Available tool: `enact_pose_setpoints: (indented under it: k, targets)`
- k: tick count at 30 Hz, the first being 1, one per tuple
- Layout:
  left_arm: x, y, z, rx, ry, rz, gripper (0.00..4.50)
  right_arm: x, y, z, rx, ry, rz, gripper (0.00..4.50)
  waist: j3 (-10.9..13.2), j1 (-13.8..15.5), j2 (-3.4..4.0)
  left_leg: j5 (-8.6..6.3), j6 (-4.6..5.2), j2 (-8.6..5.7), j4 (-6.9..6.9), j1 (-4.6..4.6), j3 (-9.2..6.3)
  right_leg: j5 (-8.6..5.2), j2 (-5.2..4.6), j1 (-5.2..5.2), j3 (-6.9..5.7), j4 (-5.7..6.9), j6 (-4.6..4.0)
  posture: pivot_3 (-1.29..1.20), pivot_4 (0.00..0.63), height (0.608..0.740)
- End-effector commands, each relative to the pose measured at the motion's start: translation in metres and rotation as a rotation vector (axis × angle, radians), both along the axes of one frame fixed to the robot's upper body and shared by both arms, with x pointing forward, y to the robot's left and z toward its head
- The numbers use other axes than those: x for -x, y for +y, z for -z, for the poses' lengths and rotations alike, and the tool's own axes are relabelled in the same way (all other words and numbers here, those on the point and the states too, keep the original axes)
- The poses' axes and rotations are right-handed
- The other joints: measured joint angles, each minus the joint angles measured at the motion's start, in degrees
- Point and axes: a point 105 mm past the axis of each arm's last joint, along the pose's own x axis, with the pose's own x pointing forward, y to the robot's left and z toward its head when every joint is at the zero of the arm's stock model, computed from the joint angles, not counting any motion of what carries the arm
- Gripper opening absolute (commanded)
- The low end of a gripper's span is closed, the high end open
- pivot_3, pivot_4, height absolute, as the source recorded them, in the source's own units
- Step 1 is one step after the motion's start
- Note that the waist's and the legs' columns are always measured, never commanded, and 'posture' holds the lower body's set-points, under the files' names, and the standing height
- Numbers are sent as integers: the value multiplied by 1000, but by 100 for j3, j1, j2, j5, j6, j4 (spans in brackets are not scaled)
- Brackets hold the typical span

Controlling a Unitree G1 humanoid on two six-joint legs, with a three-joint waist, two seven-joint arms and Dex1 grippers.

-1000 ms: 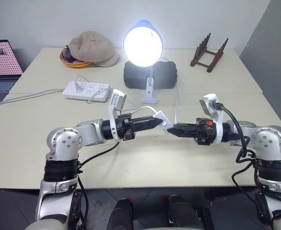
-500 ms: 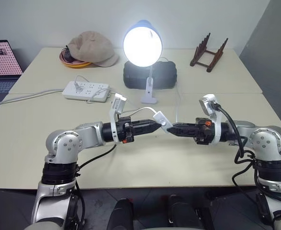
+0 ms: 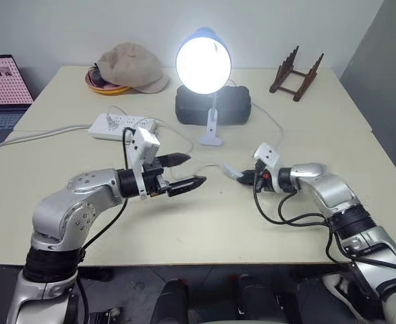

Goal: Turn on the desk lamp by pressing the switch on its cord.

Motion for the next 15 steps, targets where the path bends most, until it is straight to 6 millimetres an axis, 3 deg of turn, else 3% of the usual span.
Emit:
enact_pose_setpoints:
  k: [1, 2, 4, 10, 15]
  targets:
    - [10, -4, -2, -59, -95, 54, 4460, -4, 4, -3, 52, -57, -75, 339, 0, -5, 0, 0, 0, 0, 0, 1, 0, 0, 0, 0, 0, 1, 0, 0, 150, 740]
    - [10, -3, 0, -73, -101, 58, 4460, -4, 4, -2, 57, -60, -86, 339, 0, -6, 0, 0, 0, 1, -2, 1, -1, 0, 0, 0, -2, 2, 0, 0, 150, 740]
    - [8, 1, 2, -88, -101, 48, 4500, 0, 4, -5, 18, -25, -113, 1040, 0, -12, 0, 0, 0, 2, -2, 3, -3, -1, 1, 0, -5, 5, -1, 0, 150, 740]
    - [0, 12, 1, -102, -85, 24, 4500, 13, -3, -26, -50, -26, -134, 2270, 1, -19, 1, 0, 0, 2, -2, 3, -4, -1, 1, 0, -4, 11, -1, 0, 150, 740]
    - [-5, 16, 1, -108, -51, 39, 4500, 38, -17, -43, -63, -26, -140, 3454, 2, 29, 2, 0, 1, 2, -2, 0, -5, -2, 1, -2, -7, 10, -1, 0, 150, 740]
